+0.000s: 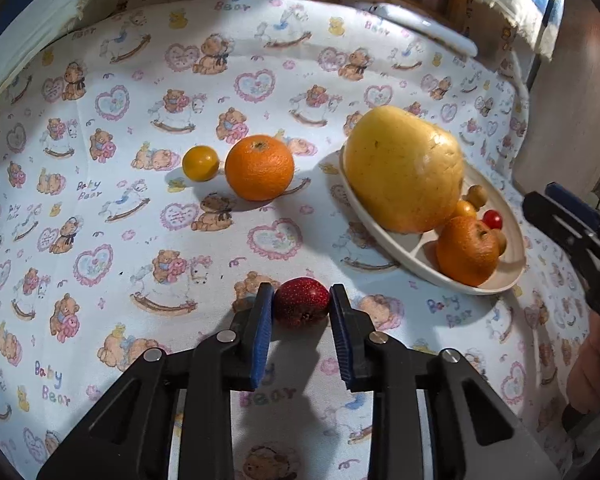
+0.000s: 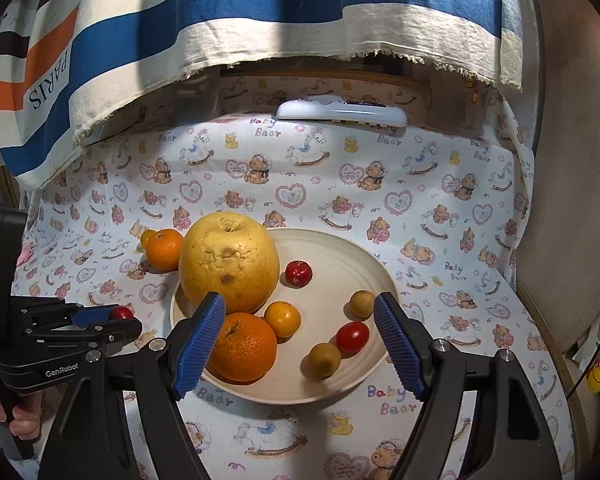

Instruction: Organize fruits

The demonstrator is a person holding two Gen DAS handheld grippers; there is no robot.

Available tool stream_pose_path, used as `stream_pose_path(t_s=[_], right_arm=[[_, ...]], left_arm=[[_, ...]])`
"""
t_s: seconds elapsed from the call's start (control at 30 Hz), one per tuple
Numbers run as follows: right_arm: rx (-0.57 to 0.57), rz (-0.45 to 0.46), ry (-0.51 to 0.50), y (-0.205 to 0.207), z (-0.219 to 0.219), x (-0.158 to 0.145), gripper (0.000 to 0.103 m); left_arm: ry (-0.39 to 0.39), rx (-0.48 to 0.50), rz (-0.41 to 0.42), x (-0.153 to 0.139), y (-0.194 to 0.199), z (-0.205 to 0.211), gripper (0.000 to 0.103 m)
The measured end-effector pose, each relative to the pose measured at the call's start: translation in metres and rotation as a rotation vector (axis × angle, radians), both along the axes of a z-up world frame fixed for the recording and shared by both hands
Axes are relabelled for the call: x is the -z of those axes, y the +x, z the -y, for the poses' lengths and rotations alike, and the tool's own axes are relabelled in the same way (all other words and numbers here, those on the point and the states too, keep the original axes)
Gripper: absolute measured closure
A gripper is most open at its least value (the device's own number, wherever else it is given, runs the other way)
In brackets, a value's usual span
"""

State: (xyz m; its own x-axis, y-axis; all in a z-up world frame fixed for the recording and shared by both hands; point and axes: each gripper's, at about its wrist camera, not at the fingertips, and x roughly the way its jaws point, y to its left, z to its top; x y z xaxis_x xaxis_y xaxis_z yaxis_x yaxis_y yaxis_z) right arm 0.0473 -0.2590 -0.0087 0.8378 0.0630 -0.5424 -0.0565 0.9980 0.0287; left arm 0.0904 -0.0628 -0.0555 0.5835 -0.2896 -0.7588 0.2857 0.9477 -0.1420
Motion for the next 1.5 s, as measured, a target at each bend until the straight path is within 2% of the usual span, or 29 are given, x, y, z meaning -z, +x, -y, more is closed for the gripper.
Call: stream_pose_path(t_s=[0.1,0.23,0.27,0.4,0.47,0.57,0.7,0.9,1.0,1.1,1.23,1.5], right_arm=[[-0.003,0.002,0.008,-0.001,0.002,-0.001,0.025],[-0.014,0.034,0.026,-0.005,0.002,-0.006,0.025],[-0.017,0.051,0.035,-0.007,0.002,-0.008,0.025],[-0.024,0.105,0.07,-0.015,0.007,-0.014,0.025],[-0.02,0.135,0.079,-0.019,0.008,-0.017,0.024],[-0.027,0.168,0.088,-0.023,0.009,-0.02,0.018],[-0.038,0.184,0.103,-0.025,0.009,-0.022,0.018],[-0.029,0.199,0.09,-0.026,0.008,-0.021,0.018],[-0.036,0.2,0.087,-0.027,0.007,-0.022,0.018],[-0.07,0.217,0.08,-0.031,0.001,-0.026,0.018],[-0.089,0.243,0.051,-0.036,-0.01,-0.033,0.018],[-0.128,0.184,0.029,-0.023,-0.045,-0.047,0.018]], left_arm=[[0.012,-0.018,0.056,-0.008,-0.009,-0.004,0.076],[0.054,-0.044,0.213,-0.029,-0.025,-0.008,0.076],[0.042,-0.05,0.248,-0.034,-0.029,-0.012,0.076],[-0.113,-0.094,0.366,-0.057,-0.042,-0.04,0.076],[-0.119,-0.125,0.429,-0.066,-0.046,-0.049,0.076],[-0.113,-0.153,0.47,-0.072,-0.043,-0.057,0.076],[-0.119,-0.206,0.472,-0.073,-0.035,-0.069,0.076],[-0.063,-0.244,0.484,-0.069,-0.033,-0.073,0.076],[0.021,-0.308,0.479,-0.064,-0.03,-0.071,0.076],[-0.007,-0.301,0.449,-0.06,-0.026,-0.076,0.076],[-0.018,-0.318,0.461,-0.063,-0.028,-0.082,0.076],[-0.035,-0.338,0.469,-0.07,-0.027,-0.094,0.076]])
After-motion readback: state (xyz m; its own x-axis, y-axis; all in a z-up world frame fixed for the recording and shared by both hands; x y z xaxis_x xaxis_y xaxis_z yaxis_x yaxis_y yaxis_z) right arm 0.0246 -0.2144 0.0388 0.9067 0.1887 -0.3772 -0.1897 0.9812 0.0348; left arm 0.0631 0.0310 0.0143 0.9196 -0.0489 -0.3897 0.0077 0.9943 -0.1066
